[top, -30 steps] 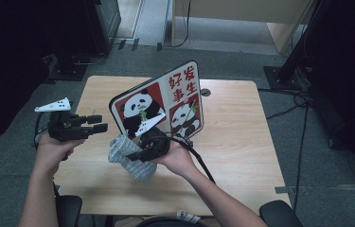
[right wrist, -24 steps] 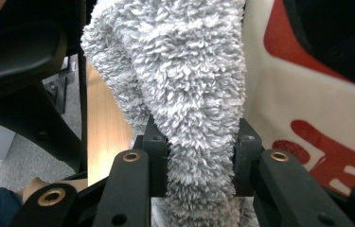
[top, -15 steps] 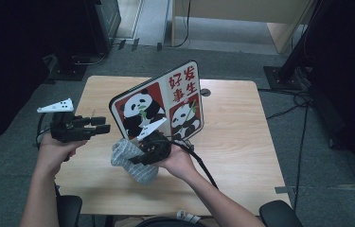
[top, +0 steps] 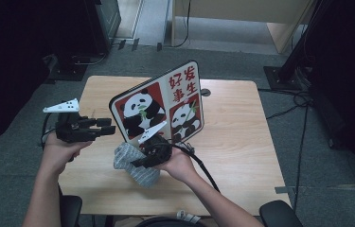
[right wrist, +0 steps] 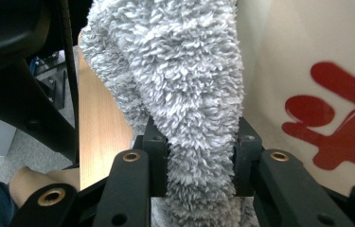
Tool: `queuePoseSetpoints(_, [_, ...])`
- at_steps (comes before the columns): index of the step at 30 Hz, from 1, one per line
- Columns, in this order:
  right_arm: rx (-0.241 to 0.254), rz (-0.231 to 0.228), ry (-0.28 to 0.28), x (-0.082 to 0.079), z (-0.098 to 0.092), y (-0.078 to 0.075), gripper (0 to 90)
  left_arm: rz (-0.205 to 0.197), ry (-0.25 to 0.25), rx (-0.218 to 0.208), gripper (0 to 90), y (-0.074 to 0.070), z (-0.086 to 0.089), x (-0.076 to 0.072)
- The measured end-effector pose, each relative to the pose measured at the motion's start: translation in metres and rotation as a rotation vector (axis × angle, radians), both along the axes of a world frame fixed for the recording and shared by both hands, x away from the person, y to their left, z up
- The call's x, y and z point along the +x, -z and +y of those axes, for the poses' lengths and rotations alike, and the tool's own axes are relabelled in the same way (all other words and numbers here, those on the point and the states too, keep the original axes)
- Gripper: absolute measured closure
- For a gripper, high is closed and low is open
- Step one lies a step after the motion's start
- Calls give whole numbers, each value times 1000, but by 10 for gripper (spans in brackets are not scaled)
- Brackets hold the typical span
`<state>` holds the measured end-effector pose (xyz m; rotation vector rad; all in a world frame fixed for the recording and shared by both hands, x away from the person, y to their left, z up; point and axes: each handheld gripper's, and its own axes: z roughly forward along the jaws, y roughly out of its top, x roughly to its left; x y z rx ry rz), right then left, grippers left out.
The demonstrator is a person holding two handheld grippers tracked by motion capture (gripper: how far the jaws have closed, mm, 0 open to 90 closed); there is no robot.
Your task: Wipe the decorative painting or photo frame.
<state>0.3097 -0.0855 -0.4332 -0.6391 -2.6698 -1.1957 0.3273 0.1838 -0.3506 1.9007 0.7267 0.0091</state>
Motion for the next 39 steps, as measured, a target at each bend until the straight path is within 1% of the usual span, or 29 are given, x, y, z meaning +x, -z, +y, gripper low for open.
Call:
queuePoseSetpoints(2, [-2,1,0,0,0,2,675,-8,-3,-9,544,-1,-1,-1])
queuePoseSetpoints(4, [-3,9,3,-1,0,3,675,-7,-4,-20,552,-1,-3,0])
queuePoseSetpoints(6, [-7,3,-3,-1,0,5,675,-4,-5,-16,556,0,-5,0])
queuePoseSetpoints(12, [-11,13,-2,-1,-2,9,675,8,6,-7,569,4,-13,3])
queuePoseSetpoints(16, [-18,20,-6,-1,-3,13,674,22,5,-6,604,6,-19,4])
queuePoseSetpoints(18, [-19,23,-5,-2,-4,14,675,23,9,3,613,7,-21,5])
queuePoseSetpoints(20, [-26,25,-10,-2,-4,16,675,26,11,2,622,8,-22,6])
queuePoseSetpoints(26, [-24,37,-9,-2,-5,20,677,27,3,-8,638,10,-25,8])
queuePoseSetpoints(28, [-22,44,-8,-2,-5,22,678,34,8,-7,644,11,-26,8])
queuePoseSetpoints(30, [-22,46,-10,-1,-6,24,678,39,4,1,661,12,-28,9])
queuePoseSetpoints(31, [-23,43,-13,-1,-6,24,678,39,6,-5,672,12,-29,9])
queuePoseSetpoints(33, [-28,47,-16,-1,-6,25,678,37,9,-5,693,12,-30,9])
queuePoseSetpoints(39, [-34,50,-20,-1,-7,29,677,43,9,-10,699,13,-32,10])
